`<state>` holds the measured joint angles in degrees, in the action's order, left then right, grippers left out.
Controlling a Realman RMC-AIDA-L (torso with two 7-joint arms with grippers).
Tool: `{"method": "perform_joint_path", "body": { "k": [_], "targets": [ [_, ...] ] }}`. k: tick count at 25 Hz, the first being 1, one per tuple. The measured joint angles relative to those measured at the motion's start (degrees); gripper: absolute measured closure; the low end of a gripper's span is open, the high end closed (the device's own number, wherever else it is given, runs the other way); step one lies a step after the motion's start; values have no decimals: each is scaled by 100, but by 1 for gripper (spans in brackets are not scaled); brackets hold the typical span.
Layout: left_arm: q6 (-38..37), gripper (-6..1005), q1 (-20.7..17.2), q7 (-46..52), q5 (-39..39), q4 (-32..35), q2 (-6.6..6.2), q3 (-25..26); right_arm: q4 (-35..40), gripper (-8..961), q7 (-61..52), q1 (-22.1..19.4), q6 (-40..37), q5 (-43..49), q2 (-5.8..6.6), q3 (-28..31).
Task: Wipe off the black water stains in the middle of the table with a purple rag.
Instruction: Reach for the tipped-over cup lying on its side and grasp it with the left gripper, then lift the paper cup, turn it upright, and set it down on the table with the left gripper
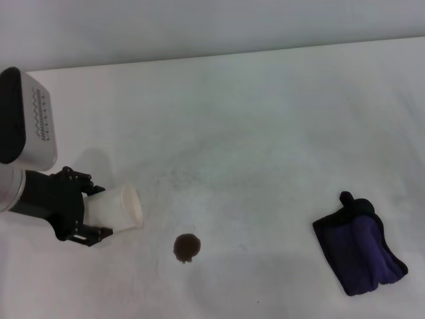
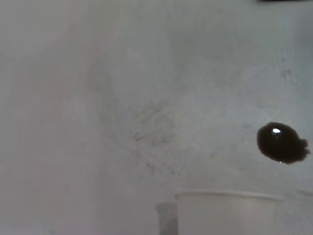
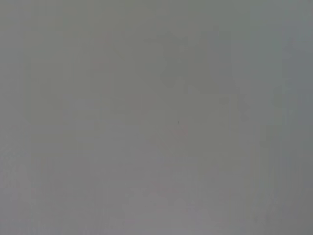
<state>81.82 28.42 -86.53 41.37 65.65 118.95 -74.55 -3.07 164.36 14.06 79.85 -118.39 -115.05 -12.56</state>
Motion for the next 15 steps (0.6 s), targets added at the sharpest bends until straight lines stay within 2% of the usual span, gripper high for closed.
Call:
{"method": "perform_joint_path", "body": {
  "k": [5,7,12,15],
  "targets": [
    [-161,134,-62,37,179,-48,7,17,3,86,0,0,-1,6,0,-2],
    [-256,188,-134,45,397,-61,7,66,18,86,1,0,12,18,0,-12],
    [-806,316,-434,-63,1344,-28,5,223,105,86,-3,0,81,51,4,-59],
    [-1382,362,-741,-590,2220,-196,8,231,198,86,4,7,135,72,6,-80]
  ]
}}
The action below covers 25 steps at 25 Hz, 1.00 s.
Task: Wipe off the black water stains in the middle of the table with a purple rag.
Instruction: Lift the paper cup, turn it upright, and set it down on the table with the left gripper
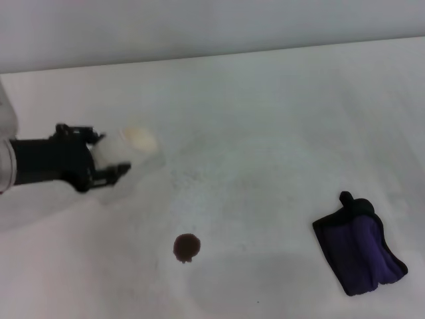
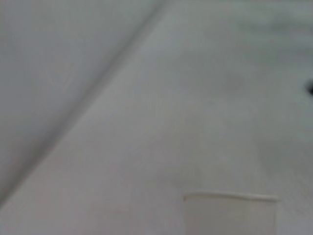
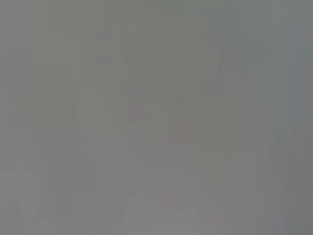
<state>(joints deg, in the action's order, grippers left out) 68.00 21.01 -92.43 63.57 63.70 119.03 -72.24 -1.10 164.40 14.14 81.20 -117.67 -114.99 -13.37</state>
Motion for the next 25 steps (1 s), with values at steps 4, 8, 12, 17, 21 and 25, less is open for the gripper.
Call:
{"method": "perform_joint_path", "body": {
  "k": [4,8,12,17,21,25],
  "targets": [
    [-643,392,-288,-1068,1488,-585,5,-23,167,86,-2,6,-2,45,2,-11],
    [-845,383,-442,-2338,2948,-1471,11,-29,287,86,-14,14,4,49,3,-35],
    [-818,380,-531,-3466,4035,-2415,22,-34,371,86,-18,16,62,52,3,-77],
    [-632,379,-590,-4797,5249,-3541,23,-35,470,86,0,19,114,52,3,-115],
    [-385,378,-585,-5795,5971,-4332,32,-36,492,86,9,19,119,53,3,-129],
    [-155,377,-603,-6199,6286,-4757,41,-20,544,86,10,12,133,52,3,-131]
  ]
}}
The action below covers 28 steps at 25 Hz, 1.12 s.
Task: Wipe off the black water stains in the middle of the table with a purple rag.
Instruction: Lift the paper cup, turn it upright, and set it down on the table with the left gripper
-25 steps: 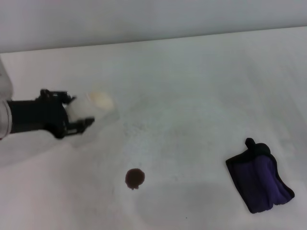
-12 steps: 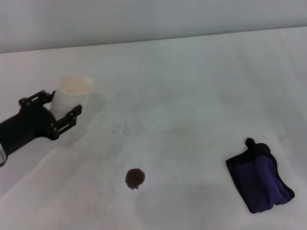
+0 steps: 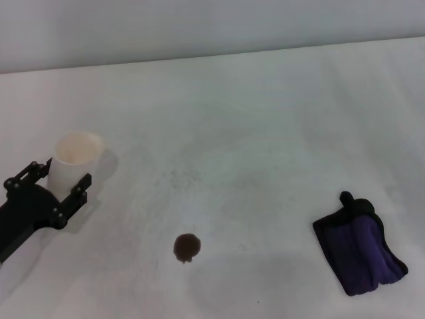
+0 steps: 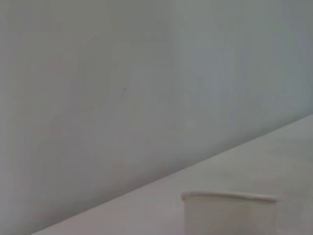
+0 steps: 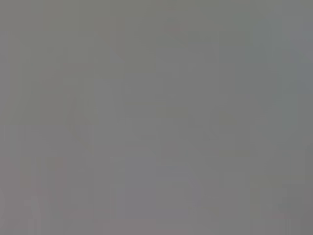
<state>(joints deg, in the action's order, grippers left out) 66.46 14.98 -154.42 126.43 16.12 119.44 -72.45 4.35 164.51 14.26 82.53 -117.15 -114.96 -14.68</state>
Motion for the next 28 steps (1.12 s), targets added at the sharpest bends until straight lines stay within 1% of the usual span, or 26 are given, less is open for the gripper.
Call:
{"method": "perform_joint_path", "body": {
  "k": [6,18,28],
  "targets": [
    [153,378,-133,-196,106,-146,0,27,-42,86,-3,-35,77,-1,0,0],
    [81,379,-152,-688,170,-638,4,40,-145,85,0,-90,61,-1,0,0],
    [122,377,-344,-741,194,-665,1,38,-144,87,3,-45,-43,8,0,-29]
  ]
}}
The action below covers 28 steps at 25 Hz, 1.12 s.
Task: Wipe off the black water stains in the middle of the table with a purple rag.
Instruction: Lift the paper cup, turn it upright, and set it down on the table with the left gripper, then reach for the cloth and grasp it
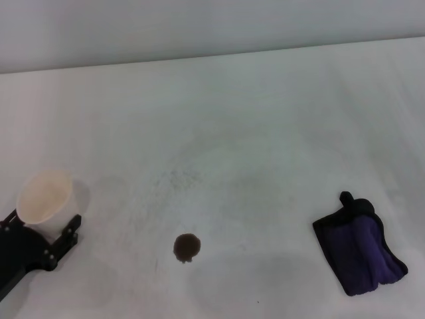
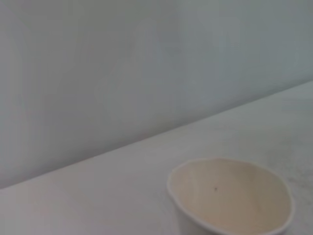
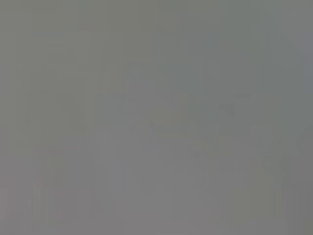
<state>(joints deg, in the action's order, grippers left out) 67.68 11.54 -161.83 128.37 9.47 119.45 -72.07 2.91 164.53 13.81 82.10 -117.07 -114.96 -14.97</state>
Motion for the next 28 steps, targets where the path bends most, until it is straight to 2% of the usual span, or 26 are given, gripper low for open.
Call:
{"method": "perform_joint_path", "body": {
  "k": [8,13,21,28],
  "targets": [
    [127,313,-21,-2,-2,-10,-4,-27,17,88,0,5,1,1,0,-59],
    [145,107,-58,-5,-3,-9,-1,-3,12,89,0,-25,52,1,0,-59],
    [421,106,-286,-6,22,-14,-9,7,7,90,-14,-55,144,0,0,-59],
    [852,107,-686,-6,525,-38,-4,8,7,92,-35,-64,249,0,0,-59]
  ]
}}
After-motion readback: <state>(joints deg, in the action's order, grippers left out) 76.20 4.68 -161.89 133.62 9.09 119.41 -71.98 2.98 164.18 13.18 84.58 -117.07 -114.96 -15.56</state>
